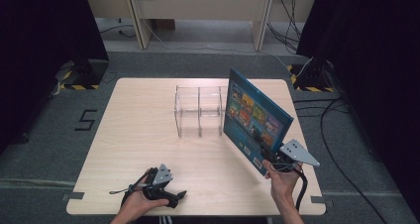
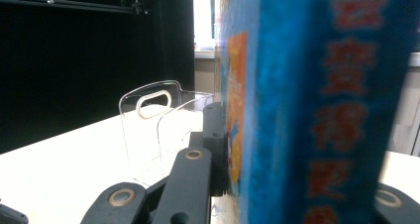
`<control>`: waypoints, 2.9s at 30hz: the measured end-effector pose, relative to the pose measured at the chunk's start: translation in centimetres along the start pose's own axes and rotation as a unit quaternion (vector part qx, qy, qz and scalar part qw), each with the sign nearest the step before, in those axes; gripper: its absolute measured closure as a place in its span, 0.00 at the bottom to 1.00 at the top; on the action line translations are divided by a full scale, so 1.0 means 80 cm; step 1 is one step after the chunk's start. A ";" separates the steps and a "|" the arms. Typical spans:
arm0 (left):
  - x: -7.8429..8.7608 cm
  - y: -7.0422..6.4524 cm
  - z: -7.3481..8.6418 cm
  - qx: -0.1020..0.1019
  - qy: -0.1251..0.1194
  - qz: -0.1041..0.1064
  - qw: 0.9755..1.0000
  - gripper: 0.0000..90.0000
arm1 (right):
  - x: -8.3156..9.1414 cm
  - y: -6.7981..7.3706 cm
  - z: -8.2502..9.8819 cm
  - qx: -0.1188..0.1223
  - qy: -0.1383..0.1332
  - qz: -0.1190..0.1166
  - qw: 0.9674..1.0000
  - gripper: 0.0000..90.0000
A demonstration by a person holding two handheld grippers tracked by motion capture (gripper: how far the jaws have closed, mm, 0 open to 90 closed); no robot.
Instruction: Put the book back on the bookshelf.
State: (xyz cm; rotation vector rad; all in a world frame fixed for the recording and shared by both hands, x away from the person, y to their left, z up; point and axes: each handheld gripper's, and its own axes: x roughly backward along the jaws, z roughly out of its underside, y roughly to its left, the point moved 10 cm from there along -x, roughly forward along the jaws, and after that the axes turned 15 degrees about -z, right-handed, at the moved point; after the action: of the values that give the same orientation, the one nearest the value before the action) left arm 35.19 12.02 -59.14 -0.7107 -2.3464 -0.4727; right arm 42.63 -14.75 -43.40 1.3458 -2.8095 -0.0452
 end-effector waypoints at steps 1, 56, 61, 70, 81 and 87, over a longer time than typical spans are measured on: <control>0.000 -0.001 0.000 -0.001 0.001 0.001 1.000 0.03 | -0.003 -0.002 0.000 -0.003 0.000 0.001 1.000 0.92; -0.001 -0.007 0.000 -0.011 0.002 0.009 1.000 0.00 | -0.103 -0.068 0.022 -0.014 -0.027 0.114 0.993 0.92; 0.000 -0.009 0.000 -0.013 0.002 0.011 1.000 0.00 | -0.108 -0.069 0.027 -0.010 -0.035 0.121 0.992 0.92; 0.000 -0.011 0.000 -0.017 0.001 0.015 1.000 0.00 | -0.106 -0.070 0.028 -0.021 -0.048 0.128 0.990 0.91; 0.001 -0.013 0.000 -0.020 0.000 0.017 1.000 0.00 | -0.097 -0.070 0.024 -0.032 -0.041 0.128 0.990 0.77; 0.001 -0.013 0.000 -0.020 0.000 0.017 1.000 0.00 | -0.092 -0.063 0.031 -0.036 -0.012 0.108 0.993 0.66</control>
State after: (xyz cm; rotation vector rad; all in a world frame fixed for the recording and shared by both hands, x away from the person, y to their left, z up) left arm 34.56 11.24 -59.25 -0.7673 -2.3268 -0.5054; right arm 51.09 -12.14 -46.16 1.0273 -2.9232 -0.1570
